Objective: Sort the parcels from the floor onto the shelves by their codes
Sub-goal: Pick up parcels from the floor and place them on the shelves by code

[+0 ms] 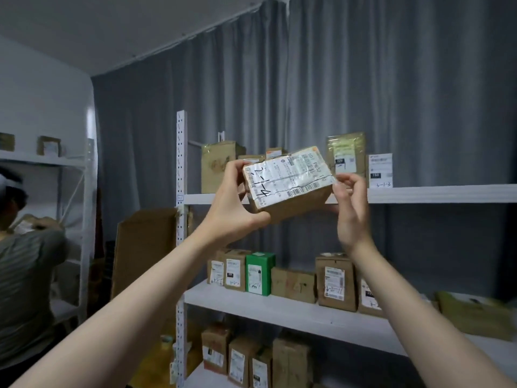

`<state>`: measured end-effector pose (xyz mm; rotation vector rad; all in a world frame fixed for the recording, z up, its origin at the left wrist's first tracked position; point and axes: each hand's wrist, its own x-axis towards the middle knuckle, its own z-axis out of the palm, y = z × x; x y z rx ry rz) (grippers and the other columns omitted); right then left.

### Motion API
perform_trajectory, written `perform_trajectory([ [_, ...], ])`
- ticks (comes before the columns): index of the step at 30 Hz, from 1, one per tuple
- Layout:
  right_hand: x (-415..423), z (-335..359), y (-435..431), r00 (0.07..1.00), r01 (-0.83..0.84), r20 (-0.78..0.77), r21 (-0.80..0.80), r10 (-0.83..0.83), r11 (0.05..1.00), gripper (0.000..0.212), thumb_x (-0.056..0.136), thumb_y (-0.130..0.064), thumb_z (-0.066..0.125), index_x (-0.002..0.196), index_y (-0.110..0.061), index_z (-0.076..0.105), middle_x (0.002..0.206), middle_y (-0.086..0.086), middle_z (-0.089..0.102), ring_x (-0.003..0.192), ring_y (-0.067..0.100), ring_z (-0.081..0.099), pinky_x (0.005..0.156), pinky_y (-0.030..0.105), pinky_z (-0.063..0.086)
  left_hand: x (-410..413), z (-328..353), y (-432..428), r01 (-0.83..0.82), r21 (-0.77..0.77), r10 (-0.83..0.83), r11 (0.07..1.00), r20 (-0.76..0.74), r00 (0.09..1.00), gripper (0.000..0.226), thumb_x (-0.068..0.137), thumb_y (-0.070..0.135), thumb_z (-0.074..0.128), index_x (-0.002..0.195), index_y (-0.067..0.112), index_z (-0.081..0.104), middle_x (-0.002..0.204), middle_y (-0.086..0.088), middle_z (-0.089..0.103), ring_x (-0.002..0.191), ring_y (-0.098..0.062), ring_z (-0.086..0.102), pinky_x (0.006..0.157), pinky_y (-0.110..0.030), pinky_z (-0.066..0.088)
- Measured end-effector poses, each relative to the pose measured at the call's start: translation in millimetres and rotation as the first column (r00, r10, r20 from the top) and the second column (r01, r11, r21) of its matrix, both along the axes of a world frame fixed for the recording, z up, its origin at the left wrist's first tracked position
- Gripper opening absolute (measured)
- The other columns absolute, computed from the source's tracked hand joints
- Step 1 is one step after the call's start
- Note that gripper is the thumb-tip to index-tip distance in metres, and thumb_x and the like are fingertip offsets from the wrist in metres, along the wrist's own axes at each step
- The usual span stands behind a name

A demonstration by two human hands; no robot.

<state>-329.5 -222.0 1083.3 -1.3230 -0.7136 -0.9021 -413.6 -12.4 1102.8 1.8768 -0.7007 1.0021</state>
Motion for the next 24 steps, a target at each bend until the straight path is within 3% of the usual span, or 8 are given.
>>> perform_trajectory([
  [1,0,7,-9,0.999,-0.035,-0.025,0.002,0.035,0.999,0.046,0.08,-0.061,0.052,0.113,-0.03,0.049,0.121,0.003,0.059,0.112,0.018,0.059,0.094,0.047,0.053,2,5,-6,0.008,0.022,-0.009,1.0,0.042,0.999,0.077,0.062,0.013,0.079,0.127,0.015,0.037,0.12,0.007,0.057,0.114,-0.005,0.057,0.094,-0.018,0.047],
  [4,-4,24,-31,0.988,-0.129,-0.08,0.013,0.13,0.992,0.039,0.084,-0.053,0.053,0.112,-0.026,0.051,0.125,0.01,0.062,0.113,0.021,0.062,0.08,0.037,0.059,12,17,-20,0.023,0.059,-0.031,0.998,0.14,0.99,0.076,0.066,0.012,0.084,0.126,0.012,0.038,0.119,0.001,0.057,0.115,-0.015,0.058,0.1,-0.028,0.048],
  [6,-7,32,-45,0.977,-0.176,-0.12,0.021,0.177,0.984,0.04,0.084,-0.046,0.054,0.116,-0.022,0.051,0.123,0.011,0.066,0.113,0.023,0.063,0.078,0.037,0.059,18,20,-27,0.019,0.095,-0.036,0.995,0.177,0.984,0.075,0.067,0.003,0.082,0.127,0.011,0.037,0.121,-0.002,0.055,0.116,-0.018,0.057,0.102,-0.034,0.048],
  [10,-8,41,-75,0.974,-0.149,-0.183,-0.08,0.132,0.986,0.049,0.078,-0.042,0.061,0.123,-0.026,0.051,0.123,0.006,0.067,0.115,0.021,0.063,0.099,0.05,0.051,26,29,-40,-0.004,0.186,-0.033,0.982,0.197,0.98,0.075,0.066,-0.001,0.072,0.13,0.015,0.038,0.123,0.002,0.054,0.119,-0.01,0.053,0.104,-0.03,0.046],
  [14,-7,49,-102,0.971,-0.142,-0.225,-0.267,0.081,0.953,0.085,0.061,-0.051,0.07,0.139,-0.028,0.042,0.128,0.001,0.064,0.118,0.018,0.06,0.101,0.045,0.046,40,52,-49,-0.076,0.332,-0.015,0.94,0.261,0.965,0.078,0.063,-0.003,0.068,0.132,0.02,0.039,0.125,0.006,0.053,0.121,-0.01,0.052,0.103,-0.038,0.048],
  [18,-7,60,-120,0.949,-0.17,-0.311,-0.396,0.043,0.902,0.091,0.059,-0.052,0.074,0.141,-0.032,0.04,0.121,-0.006,0.069,0.123,0.02,0.058,0.111,0.055,0.036,55,74,-59,-0.224,0.486,0.02,0.845,0.39,0.921,0.084,0.066,-0.003,0.071,0.138,0.022,0.035,0.133,0.006,0.046,0.123,-0.011,0.047,0.095,-0.041,0.051],
  [21,-7,67,-126,0.95,-0.121,-0.312,-0.417,-0.017,0.901,0.094,0.055,-0.043,0.078,0.14,-0.028,0.042,0.117,-0.008,0.07,0.113,0.011,0.064,0.107,0.044,0.043,62,87,-64,-0.313,0.529,0.02,0.789,0.487,0.873,0.085,0.064,0.003,0.072,0.134,0.028,0.033,0.135,0.01,0.042,0.124,-0.013,0.044,0.085,-0.045,0.054],
  [24,-8,80,-125,0.962,-0.04,-0.265,-0.352,-0.059,0.935,0.089,0.058,-0.029,0.077,0.14,-0.02,0.044,0.122,0.0,0.064,0.106,0.012,0.067,0.089,0.032,0.054,69,96,-65,-0.383,0.525,0.054,0.76,0.537,0.842,0.084,0.061,0.013,0.075,0.134,0.024,0.035,0.132,0.009,0.043,0.12,-0.013,0.044,0.078,-0.044,0.053],
])
